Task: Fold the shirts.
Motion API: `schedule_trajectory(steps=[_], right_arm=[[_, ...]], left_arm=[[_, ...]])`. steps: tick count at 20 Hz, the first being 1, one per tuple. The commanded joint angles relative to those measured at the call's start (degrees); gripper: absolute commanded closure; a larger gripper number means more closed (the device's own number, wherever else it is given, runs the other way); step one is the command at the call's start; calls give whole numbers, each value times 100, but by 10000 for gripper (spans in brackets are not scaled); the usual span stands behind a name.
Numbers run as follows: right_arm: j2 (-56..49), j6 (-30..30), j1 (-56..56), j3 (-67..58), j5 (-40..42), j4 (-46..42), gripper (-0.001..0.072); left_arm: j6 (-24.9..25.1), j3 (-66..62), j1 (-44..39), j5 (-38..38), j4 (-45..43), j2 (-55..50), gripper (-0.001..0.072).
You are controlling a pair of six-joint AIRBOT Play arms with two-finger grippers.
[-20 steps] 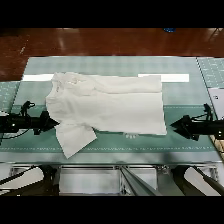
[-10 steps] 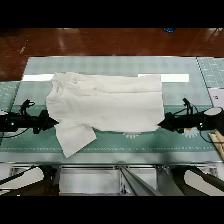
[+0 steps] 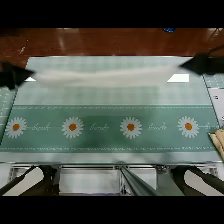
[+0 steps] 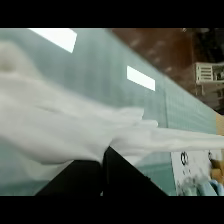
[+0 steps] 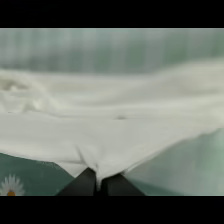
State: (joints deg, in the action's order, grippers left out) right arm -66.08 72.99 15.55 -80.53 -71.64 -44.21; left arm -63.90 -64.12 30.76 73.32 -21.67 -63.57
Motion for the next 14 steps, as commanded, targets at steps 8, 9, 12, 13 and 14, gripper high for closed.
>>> schedule_trajectory(steps=[8,9,12,13,14], right_arm=[[2352,614,-7,-3021,-339,-1974,690],[2586,741,-7,-3021,-463,-2177,690],[3029,833,-7,-2997,-649,-2308,690],[3069,901,-7,-2992,-841,-2308,690],[3064,990,-7,-2990,-1113,-2343,690]], left_arm=[[-702,-2820,4,-1683,-2492,3285,690],[-881,-2820,4,-1587,-2946,3547,690],[-1576,-2817,-55,-1486,-3641,4079,689],[-1587,-2817,-133,-1484,-3617,4194,689],[-1589,-2817,-181,-1419,-3650,4260,689]])
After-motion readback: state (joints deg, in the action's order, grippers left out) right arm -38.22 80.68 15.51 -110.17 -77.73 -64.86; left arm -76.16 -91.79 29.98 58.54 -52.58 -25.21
